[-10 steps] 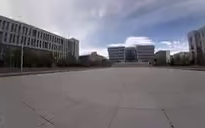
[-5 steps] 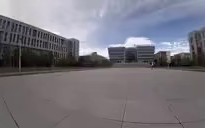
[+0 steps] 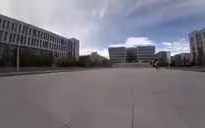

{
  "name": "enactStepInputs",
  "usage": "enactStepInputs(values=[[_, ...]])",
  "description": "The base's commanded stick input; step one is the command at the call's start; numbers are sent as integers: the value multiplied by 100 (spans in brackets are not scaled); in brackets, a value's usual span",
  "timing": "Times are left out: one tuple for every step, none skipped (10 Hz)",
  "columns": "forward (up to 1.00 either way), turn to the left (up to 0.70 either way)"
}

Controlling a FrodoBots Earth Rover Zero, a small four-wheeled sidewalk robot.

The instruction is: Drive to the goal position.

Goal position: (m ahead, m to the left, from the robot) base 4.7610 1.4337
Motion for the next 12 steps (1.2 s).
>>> enactStepInputs(values=[[70, 2], [70, 3], [70, 3], [70, 3], [70, 2], [70, 3], [70, 2], [70, 2], [70, 2], [70, 2], [70, 2], [70, 2]])
